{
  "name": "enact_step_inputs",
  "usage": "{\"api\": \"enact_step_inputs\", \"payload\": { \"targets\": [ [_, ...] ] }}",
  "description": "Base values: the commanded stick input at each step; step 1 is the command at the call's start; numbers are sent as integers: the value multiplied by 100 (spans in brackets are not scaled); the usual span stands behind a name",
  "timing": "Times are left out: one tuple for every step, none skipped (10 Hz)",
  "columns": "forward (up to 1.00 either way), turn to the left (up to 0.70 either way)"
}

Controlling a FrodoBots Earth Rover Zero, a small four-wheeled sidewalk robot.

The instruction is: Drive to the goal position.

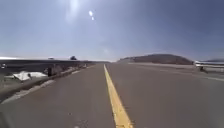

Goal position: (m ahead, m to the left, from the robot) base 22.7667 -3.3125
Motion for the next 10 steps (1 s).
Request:
{"api": "enact_step_inputs", "payload": {
  "targets": [
    [85,0],
    [85,0],
    [85,0],
    [85,0],
    [85,0],
    [85,0],
    [85,0],
    [85,0],
    [85,0],
    [85,0]
  ]
}}
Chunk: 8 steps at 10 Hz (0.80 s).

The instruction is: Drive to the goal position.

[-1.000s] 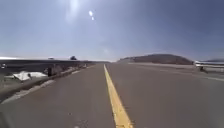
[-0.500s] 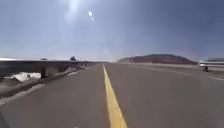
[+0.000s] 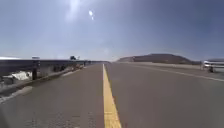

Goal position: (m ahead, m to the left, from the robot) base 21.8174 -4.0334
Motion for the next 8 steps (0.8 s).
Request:
{"api": "enact_step_inputs", "payload": {
  "targets": [
    [85,0],
    [85,0],
    [85,0],
    [85,0],
    [85,0],
    [85,0],
    [85,0],
    [85,0]
  ]
}}
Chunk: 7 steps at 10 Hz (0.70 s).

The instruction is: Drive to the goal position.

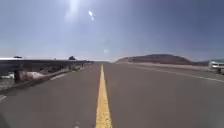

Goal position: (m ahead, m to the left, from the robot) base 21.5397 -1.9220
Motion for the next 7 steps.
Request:
{"api": "enact_step_inputs", "payload": {
  "targets": [
    [85,0],
    [85,0],
    [85,0],
    [85,2],
    [85,17],
    [85,33],
    [85,18]
  ]
}}
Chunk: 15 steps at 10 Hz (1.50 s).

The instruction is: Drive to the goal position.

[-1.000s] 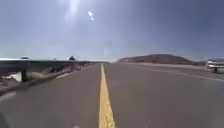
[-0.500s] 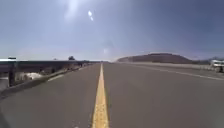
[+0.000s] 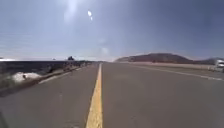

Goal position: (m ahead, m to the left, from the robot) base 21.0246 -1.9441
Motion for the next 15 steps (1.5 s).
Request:
{"api": "enact_step_inputs", "payload": {
  "targets": [
    [85,1],
    [85,0],
    [85,0],
    [85,0],
    [85,0],
    [85,0],
    [85,0],
    [85,0],
    [85,0],
    [85,0],
    [85,0],
    [85,0],
    [85,0],
    [85,0],
    [85,0]
  ]
}}
